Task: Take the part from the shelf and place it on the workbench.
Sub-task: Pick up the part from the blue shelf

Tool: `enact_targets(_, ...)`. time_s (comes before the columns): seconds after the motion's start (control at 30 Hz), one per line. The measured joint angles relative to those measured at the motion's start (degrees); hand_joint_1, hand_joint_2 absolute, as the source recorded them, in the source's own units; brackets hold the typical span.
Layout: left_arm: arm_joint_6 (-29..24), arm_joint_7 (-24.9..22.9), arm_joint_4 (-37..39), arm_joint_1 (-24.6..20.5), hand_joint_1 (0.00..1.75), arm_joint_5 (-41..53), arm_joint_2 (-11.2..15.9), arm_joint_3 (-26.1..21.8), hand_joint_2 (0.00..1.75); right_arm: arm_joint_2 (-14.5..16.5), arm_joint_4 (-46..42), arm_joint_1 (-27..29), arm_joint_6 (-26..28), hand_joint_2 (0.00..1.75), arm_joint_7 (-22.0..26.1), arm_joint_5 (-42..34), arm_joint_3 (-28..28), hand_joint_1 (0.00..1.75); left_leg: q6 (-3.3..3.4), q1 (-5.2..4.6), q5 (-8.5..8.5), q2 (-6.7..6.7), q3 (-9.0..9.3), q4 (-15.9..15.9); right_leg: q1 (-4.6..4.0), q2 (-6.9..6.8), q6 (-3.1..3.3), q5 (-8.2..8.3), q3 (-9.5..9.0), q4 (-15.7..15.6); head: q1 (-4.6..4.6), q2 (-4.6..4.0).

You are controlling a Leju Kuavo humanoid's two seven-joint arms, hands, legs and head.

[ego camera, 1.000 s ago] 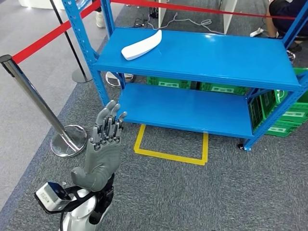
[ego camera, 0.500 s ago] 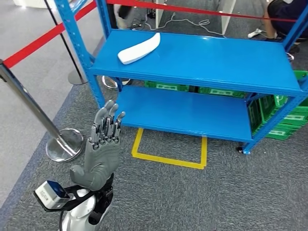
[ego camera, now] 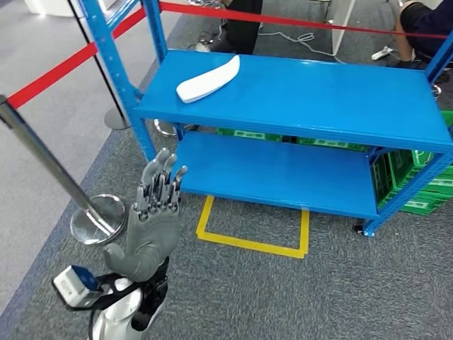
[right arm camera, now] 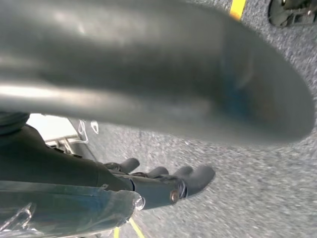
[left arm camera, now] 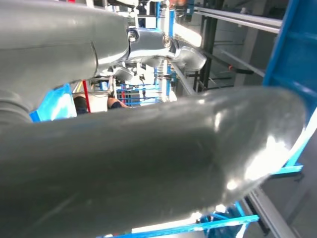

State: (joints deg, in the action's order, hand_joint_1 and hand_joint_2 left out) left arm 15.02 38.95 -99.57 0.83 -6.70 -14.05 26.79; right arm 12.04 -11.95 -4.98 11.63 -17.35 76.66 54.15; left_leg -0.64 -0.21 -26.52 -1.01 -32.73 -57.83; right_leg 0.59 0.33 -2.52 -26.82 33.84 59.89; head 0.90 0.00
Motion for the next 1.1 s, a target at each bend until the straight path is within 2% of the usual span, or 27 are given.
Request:
enact_targets(0.07, -0.2, 0.0, 0.1, 0.0, 0.00, 0.2, 0.0, 0.0, 0.00, 0.0, 0.0, 0.1, 0.0, 0.00, -0.1, 0.0, 0.0, 0.00, -0.59, 0.10, -0.33, 0.14, -0.04, -0.4, 0.10, 0.05, 0.58, 0.03, -0.34, -0.2, 0.26, 0.00)
enact_targets(0.1, -0.3, 0.0, 0.2, 0.0, 0.00, 0.2, 0.0, 0.0, 0.00, 0.0, 0.0, 0.1, 0.0, 0.00, -0.1, 0.0, 0.0, 0.00, -0.91, 0.14, -1.07, 0.22, -0.71, -1.8, 0.20, 0.06, 0.88, -0.04, -0.66, -0.4, 0.38, 0.00)
enact_targets(0.13, -0.5, 0.0, 0.4, 0.0, 0.00, 0.2, 0.0, 0.0, 0.00, 0.0, 0.0, 0.0, 0.0, 0.00, -0.1, 0.0, 0.0, 0.00, -1.22, 0.19, -2.28, 0.31, -2.13, -4.5, 0.29, 0.05, 1.19, -0.20, -0.99, -0.6, 0.53, 0.00)
enact_targets(0.2, -0.9, 0.0, 0.7, 0.0, 0.00, -0.1, 0.1, 0.0, 0.00, 0.0, 0.0, 0.0, 0.0, 0.00, -0.1, 0.0, 0.0, 0.00, -1.59, 0.27, -4.84, 0.37, -6.64, -12.0, 0.31, 0.04, 1.64, -0.73, -1.51, -0.7, 0.70, 0.00)
enact_targets(0.23, -1.0, 0.0, 0.9, 0.0, 0.00, -0.2, 0.1, 0.0, 0.00, 0.0, 0.0, 0.1, 0.0, 0.00, -0.1, 0.0, 0.0, 0.00, -1.65, 0.29, -5.25, 0.37, -8.69, -14.9, 0.31, 0.05, 1.73, -1.04, -1.81, -0.7, 0.72, 0.00)
enact_targets(0.27, -1.1, 0.0, 1.1, 0.0, 0.00, -0.4, 0.1, 0.0, 0.00, 0.0, 0.0, 0.1, 0.0, 0.00, -0.1, 0.0, 0.0, 0.00, -1.63, 0.30, -4.50, 0.38, -9.87, -15.9, 0.31, 0.10, 1.73, -1.40, -2.21, -0.7, 0.72, 0.00)
enact_targets(0.3, -1.2, 0.0, 1.2, 0.0, 0.00, -0.5, 0.1, -0.1, 0.00, 0.0, 0.0, 0.1, 0.0, 0.00, -0.1, 0.0, 0.0, 0.00, -1.54, 0.30, -2.56, 0.38, -9.97, -14.8, 0.32, 0.18, 1.66, -1.81, -2.74, -0.7, 0.72, 0.00)
enact_targets(0.33, -1.3, 0.0, 1.3, 0.0, 0.00, -0.6, 0.1, -0.1, 0.00, 0.0, 0.0, 0.1, 0.1, 0.00, -0.1, 0.0, 0.0, 0.00, -1.39, 0.30, 0.17, 0.39, -9.10, -11.9, 0.34, 0.28, 1.52, -2.27, -3.38, -0.7, 0.72, 0.00)
enact_targets(0.37, -1.4, 0.0, 1.4, 0.0, 0.00, -0.7, 0.1, -0.1, 0.00, 0.0, 0.0, 0.1, 0.1, 0.00, -0.1, 0.0, 0.0, 0.00, -1.24, 0.29, 2.69, 0.44, -7.76, -8.3, 0.34, 0.36, 1.29, -2.78, -3.83, -0.7, 0.72, 0.00)
enact_targets(0.4, -1.5, 0.0, 1.4, 0.0, 0.00, -0.7, 0.1, -0.1, 0.00, 0.0, 0.0, 0.1, 0.1, 0.00, -0.1, 0.0, 0.0, 0.00, -1.06, 0.24, 4.27, 0.45, -6.32, -5.0, 0.26, 0.47, 0.96, -3.28, -4.25, -0.7, 0.71, 0.00)
enact_targets(0.43, -1.5, 0.0, 1.5, 0.0, 0.00, -0.8, 0.1, -0.1, 0.00, 0.0, 0.0, 0.1, 0.2, 0.00, -0.1, 0.0, 0.0, 0.00, -0.83, 0.19, 4.70, 0.47, -5.25, -2.6, 0.17, 0.49, 0.64, -3.68, -4.40, -0.7, 0.69, 0.00)
enact_targets(0.47, -1.6, 0.0, 1.5, 0.0, 0.00, -0.9, 0.1, -0.1, 0.00, 0.0, 0.0, 0.0, 0.2, 0.00, -0.1, 0.0, 0.0, 0.00, -0.57, 0.11, 4.30, 0.43, -4.67, -1.5, 0.09, 0.45, 0.33, -3.95, -4.44, -0.9, 0.63, 0.00)
enact_targets(0.57, -1.7, 0.0, 1.7, 0.0, 0.00, -1.1, 0.0, -0.1, 0.00, 0.0, 0.0, -0.1, 0.3, 0.00, -0.1, 0.0, 0.0, 0.00, 0.44, 0.22, 3.17, 0.24, -3.96, -0.5, 0.04, 0.20, -0.53, -4.54, -4.99, -1.2, 0.41, 0.00)
enact_targets(0.6, -1.8, 0.0, 1.7, 0.0, 0.00, -1.2, -0.1, -0.1, 0.00, 0.0, 0.0, -0.1, 0.3, 0.00, -0.1, 0.0, 0.0, 0.00, 0.78, 0.34, 3.00, 0.27, -3.66, -0.4, 0.03, 0.15, -0.80, -5.23, -4.69, -0.2, 0.32, 0.00)
enact_targets(0.63, -1.8, 0.0, 1.7, 0.0, 0.00, -1.2, -0.1, -0.1, 0.00, 0.0, 0.0, -0.1, 0.3, 0.00, -0.1, 0.0, 0.0, 0.00, 1.10, 0.46, 2.83, 0.32, -3.36, -0.3, 0.02, 0.13, -1.02, -6.46, -3.58, 2.2, 0.22, 0.00)
enact_targets(0.67, -1.8, 0.0, 1.7, -0.1, 0.00, -1.2, -0.1, -0.1, 0.00, 0.0, 0.0, -0.2, 0.3, 0.00, -0.1, 0.0, 0.0, 0.00, 1.35, 0.44, 2.62, 0.37, -3.18, -0.2, 0.01, 0.10, -1.16, -8.04, -1.61, 5.8, 0.11, 0.00)
enact_targets(0.7, -1.8, 0.0, 1.8, -0.1, 0.00, -1.2, -0.1, -0.1, 0.00, 0.0, 0.0, -0.1, 0.3, 0.00, -0.1, 0.0, 0.0, 0.00, 1.54, 0.41, 2.44, 0.38, -3.08, -0.3, 0.00, 0.10, -1.26, -9.61, 0.93, 10.1, 0.04, 0.00)
enact_targets(0.73, -1.8, 0.0, 1.8, 0.0, 0.00, -1.3, -0.1, -0.1, 0.00, 0.0, 0.0, -0.1, 0.3, 0.00, -0.1, 0.0, 0.0, 0.00, 1.63, 0.38, 2.26, 0.34, -2.96, -0.3, 0.00, 0.10, -1.31, -10.49, 3.30, 13.6, 0.03, 0.00)
enact_targets(0.77, -1.8, 0.0, 1.9, 0.0, 0.00, -1.4, -0.1, -0.1, 0.00, 0.0, 0.0, 0.0, 0.3, 0.00, -0.1, 0.0, 0.0, 0.00, 1.66, 0.35, 2.07, 0.25, -2.77, -0.3, -0.01, 0.11, -1.29, -10.22, 4.89, 15.4, 0.01, 0.00)
enact_targets(0.8, -1.7, 0.0, 2.0, 0.0, 0.00, -1.6, -0.1, -0.1, 0.00, 0.0, 0.0, 0.0, 0.3, 0.00, -0.1, 0.0, 0.0, 0.00, 1.63, 0.34, 1.86, 0.15, -2.47, -0.3, -0.01, 0.11, -1.24, -8.69, 5.36, 14.9, 0.00, 0.00)
enact_targets(0.87, -1.6, 0.0, 2.1, 0.0, 0.00, -2.3, -0.1, -0.1, 0.00, 0.0, 0.0, 0.0, 0.3, 0.00, -0.1, 0.0, 0.0, 0.00, 1.33, 0.34, 1.32, 0.02, -1.61, -0.3, 0.00, 0.08, -1.01, -3.35, 3.28, 8.0, -0.02, 0.00)
enact_targets(0.9, -1.6, -0.1, 2.1, -0.1, 0.00, -2.6, -0.1, -0.1, 0.00, 0.0, 0.0, 0.0, 0.3, 0.00, -0.1, 0.0, 0.0, 0.00, 1.08, 0.22, 1.04, -0.01, -1.28, -0.4, -0.03, 0.09, -0.88, -1.36, 1.84, 4.2, -0.02, 0.00)
enact_targets(0.93, -1.5, -0.1, 2.2, -0.1, 0.00, -2.8, -0.1, -0.1, 0.00, 0.1, 0.0, 0.0, 0.2, 0.00, -0.1, 0.0, 0.0, 0.00, 0.80, 0.10, 0.86, -0.02, -1.08, -0.4, -0.06, 0.13, -0.66, -0.12, 0.74, 1.5, 0.00, 0.00)
enact_targets(0.97, -1.5, -0.1, 2.2, -0.1, 0.00, -2.8, -0.1, -0.1, 0.00, 0.1, 0.0, -0.1, 0.2, 0.00, -0.1, 0.0, 0.0, 0.00, 0.52, 0.01, 0.79, -0.03, -1.02, -0.4, -0.11, 0.19, -0.44, 0.22, 0.22, 0.2, 0.07, 0.00)
enact_targets(1.07, -1.6, -0.1, 2.2, -0.1, 0.00, -2.4, 0.0, -0.1, 0.00, 0.1, 0.0, 0.0, 0.2, 0.00, -0.1, 0.0, 0.0, 0.00, -0.27, 0.00, 0.75, 0.01, -0.94, -0.2, -0.09, 0.35, 0.55, 0.21, 0.01, -0.3, 0.25, 0.00)
enact_targets(1.1, -1.6, -0.1, 2.2, -0.1, 0.00, -2.0, 0.0, -0.1, 0.00, 0.1, 0.0, 0.0, 0.2, 0.00, 0.0, 0.0, 0.0, 0.00, -0.62, 0.01, 0.27, 0.09, -1.29, -0.9, 0.00, 0.36, 0.96, 0.16, -0.10, -0.5, 0.37, 0.00)
